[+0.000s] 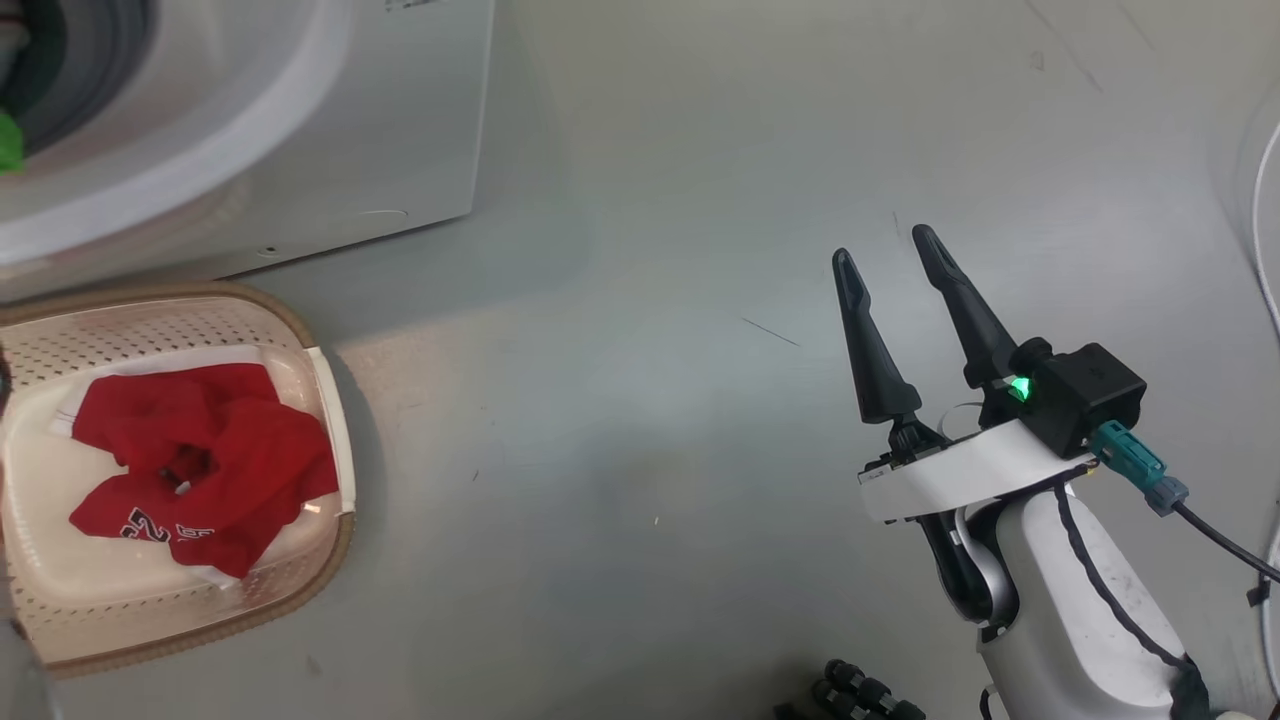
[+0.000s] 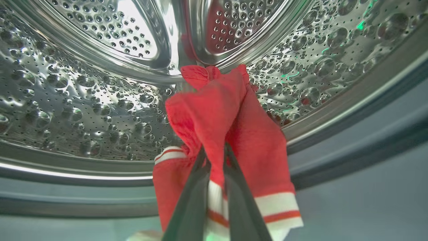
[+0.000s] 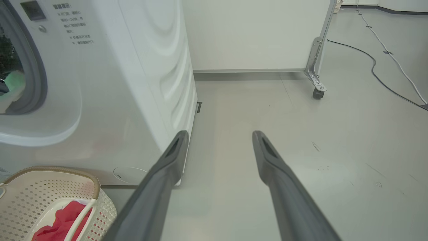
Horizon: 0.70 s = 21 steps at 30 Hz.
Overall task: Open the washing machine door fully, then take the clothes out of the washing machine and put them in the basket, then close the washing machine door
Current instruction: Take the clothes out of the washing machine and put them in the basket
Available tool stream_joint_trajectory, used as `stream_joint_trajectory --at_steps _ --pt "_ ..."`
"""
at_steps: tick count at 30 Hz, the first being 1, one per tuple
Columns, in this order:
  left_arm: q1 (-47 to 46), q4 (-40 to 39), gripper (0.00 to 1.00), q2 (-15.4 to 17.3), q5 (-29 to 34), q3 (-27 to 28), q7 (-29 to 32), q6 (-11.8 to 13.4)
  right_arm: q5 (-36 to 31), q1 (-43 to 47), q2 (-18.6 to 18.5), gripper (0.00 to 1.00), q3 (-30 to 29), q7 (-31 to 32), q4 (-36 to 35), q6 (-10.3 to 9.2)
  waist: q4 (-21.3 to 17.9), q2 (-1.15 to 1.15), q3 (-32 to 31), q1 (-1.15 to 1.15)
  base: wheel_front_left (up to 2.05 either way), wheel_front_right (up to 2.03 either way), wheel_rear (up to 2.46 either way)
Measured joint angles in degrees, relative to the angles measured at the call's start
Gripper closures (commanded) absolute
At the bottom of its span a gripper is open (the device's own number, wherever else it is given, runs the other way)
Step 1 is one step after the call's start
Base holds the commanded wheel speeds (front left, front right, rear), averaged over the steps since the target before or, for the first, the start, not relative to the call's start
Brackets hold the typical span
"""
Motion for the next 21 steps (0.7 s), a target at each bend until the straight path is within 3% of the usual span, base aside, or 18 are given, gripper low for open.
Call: stream_joint_trajectory --at_steps 21 --pt "12.3 2.2 1.0 -5.4 -2.0 -4.9 -13.5 -1.0 -1.9 1.9 -1.6 0.0 -3.4 0.0 3.2 0.59 10.1 0.0 -9.9 0.0 0.0 0.0 0.0"
